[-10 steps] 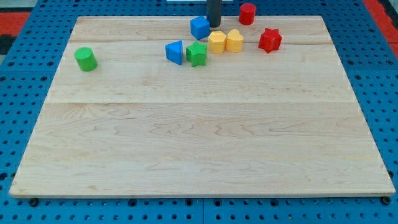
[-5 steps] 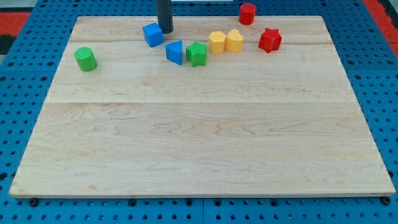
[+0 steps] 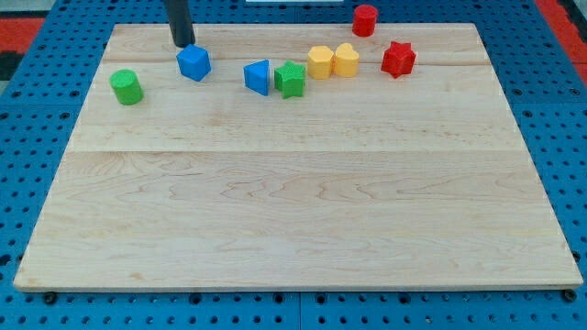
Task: Place the blue cube horizontal to the green circle on the right side
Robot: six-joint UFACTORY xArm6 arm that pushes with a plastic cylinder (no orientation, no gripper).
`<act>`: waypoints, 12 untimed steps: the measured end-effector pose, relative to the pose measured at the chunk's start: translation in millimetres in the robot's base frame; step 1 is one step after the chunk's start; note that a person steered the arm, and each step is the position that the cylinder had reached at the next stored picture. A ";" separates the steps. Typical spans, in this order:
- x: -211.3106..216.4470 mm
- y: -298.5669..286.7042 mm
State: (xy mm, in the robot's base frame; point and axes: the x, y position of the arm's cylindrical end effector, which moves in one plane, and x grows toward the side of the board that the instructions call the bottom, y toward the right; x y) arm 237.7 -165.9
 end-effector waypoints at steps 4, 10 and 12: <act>57.9 52.9; 56.9 70.4; 49.9 43.1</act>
State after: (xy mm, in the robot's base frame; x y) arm 287.6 -122.8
